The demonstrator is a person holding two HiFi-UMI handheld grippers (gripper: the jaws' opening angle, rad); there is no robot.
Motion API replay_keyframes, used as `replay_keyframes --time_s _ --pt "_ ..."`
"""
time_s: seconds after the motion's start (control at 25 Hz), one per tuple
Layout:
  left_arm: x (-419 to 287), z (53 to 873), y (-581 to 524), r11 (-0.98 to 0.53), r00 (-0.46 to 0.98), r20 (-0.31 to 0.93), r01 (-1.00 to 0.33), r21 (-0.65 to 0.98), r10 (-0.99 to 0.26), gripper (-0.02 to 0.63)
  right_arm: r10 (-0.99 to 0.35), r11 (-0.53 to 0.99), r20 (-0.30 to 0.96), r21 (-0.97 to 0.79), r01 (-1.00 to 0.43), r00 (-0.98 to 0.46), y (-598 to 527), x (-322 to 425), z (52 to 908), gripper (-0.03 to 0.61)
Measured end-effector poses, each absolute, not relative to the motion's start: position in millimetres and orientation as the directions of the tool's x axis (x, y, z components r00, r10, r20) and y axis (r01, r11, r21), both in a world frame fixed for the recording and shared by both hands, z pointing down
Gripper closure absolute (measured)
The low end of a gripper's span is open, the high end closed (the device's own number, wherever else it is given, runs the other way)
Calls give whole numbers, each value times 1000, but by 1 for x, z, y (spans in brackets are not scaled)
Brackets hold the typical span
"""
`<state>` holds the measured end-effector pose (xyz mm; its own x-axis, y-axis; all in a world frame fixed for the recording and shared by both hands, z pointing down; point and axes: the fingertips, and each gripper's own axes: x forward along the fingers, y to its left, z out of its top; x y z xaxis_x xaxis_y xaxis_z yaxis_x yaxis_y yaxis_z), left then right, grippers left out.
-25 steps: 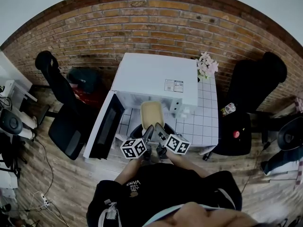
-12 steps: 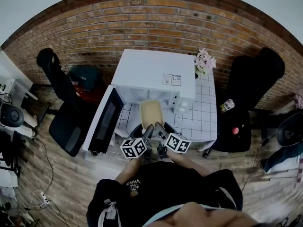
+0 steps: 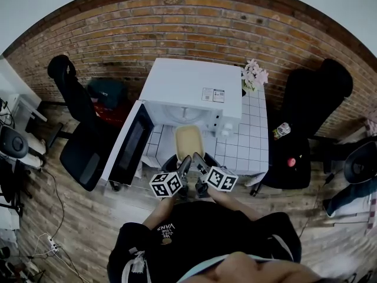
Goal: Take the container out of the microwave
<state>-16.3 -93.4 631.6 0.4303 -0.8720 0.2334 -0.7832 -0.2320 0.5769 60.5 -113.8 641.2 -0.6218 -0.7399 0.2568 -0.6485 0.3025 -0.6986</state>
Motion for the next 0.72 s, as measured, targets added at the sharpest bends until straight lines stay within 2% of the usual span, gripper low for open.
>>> replay_keyframes --time_s 0.72 --pt "3 636 -66 -245 446 231 -776 581 -865 354 -751 284 254 -709 -645 -610 -85 80 645 352"
